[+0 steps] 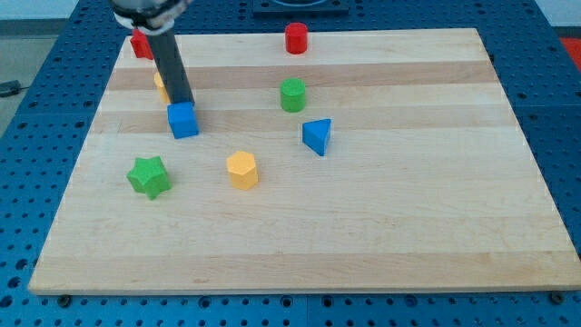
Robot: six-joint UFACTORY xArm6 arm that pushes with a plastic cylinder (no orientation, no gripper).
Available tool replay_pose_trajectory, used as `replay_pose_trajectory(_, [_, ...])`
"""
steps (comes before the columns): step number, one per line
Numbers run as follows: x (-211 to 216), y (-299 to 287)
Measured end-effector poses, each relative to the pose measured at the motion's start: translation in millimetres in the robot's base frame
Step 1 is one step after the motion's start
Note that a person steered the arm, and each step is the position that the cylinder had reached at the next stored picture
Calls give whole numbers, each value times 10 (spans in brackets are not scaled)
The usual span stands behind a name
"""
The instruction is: Move blue triangle to the right of the green circle
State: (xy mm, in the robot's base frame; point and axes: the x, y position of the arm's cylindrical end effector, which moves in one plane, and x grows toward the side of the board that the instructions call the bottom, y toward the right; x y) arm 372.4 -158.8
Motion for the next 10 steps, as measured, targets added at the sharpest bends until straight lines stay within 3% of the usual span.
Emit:
replay_pose_trajectory(3, [771,1122])
replay_pose_trajectory(5, [763,1782])
replay_pose_trajectory(10, [370,1950])
